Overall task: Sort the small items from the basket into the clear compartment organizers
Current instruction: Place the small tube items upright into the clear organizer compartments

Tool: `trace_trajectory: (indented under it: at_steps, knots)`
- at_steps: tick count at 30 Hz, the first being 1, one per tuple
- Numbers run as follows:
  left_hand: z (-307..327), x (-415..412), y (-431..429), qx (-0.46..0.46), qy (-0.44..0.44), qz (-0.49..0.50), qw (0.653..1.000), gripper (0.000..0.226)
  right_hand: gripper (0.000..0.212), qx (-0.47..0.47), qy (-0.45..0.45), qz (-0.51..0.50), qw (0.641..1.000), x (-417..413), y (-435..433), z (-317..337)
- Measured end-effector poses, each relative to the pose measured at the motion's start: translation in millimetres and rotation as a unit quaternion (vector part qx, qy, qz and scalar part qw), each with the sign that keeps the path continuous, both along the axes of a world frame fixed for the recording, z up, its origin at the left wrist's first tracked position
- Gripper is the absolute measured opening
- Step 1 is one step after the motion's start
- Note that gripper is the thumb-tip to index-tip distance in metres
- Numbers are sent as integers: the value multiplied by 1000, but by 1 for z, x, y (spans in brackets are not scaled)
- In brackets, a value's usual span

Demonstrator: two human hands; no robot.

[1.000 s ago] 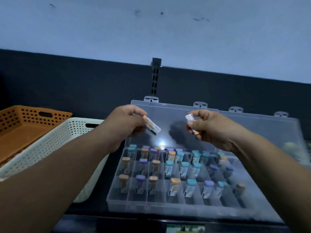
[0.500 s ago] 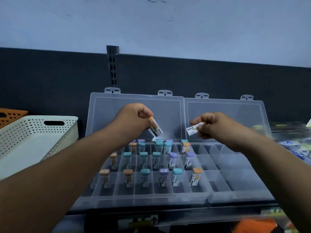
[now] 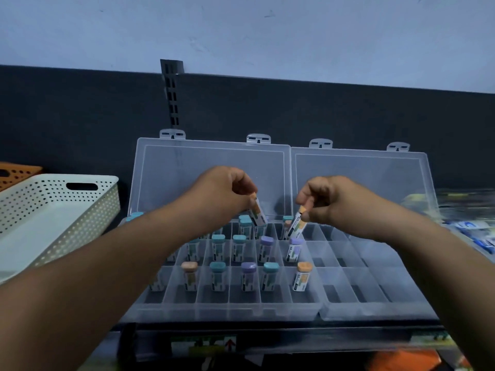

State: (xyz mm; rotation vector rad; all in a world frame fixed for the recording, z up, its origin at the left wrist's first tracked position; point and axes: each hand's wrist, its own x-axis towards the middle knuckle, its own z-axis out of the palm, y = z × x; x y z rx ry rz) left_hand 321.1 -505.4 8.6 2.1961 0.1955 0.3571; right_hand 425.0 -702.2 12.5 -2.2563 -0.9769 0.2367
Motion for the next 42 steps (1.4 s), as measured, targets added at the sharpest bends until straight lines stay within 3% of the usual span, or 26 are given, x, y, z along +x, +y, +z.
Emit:
trace_trajectory:
  at_steps: [6, 10, 16, 21, 27, 33, 38, 42]
  knots:
    - [-15, 4, -15, 116, 36, -66, 990, 19, 14, -86, -69, 19, 994, -10, -5, -12]
    - [-28, 10, -20, 215, 64, -75, 972, 12, 15, -120, -103, 28, 987, -12, -5, -25]
    - [-44, 17, -19, 307, 52, -80, 947, 11, 6, -156, -141, 29, 977, -8, 3, -40]
    - [-54, 20, -21, 381, 24, -80, 921, 14, 12, -177, -164, 27, 970, -9, 12, -44]
    - [-55, 18, -16, 379, 25, -57, 923, 17, 10, -176, -156, 24, 972, -13, 22, -44]
    - [-50, 8, 0, 347, 52, -56, 935, 35, 17, -174, -110, 11, 979, -17, 29, -29]
    - [-42, -9, 29, 326, 42, -42, 943, 41, 19, -177, -133, 7, 975, -25, 47, -15]
    - [-30, -34, 69, 304, 16, -5, 953, 50, 19, -160, -212, 40, 963, -42, 84, -8]
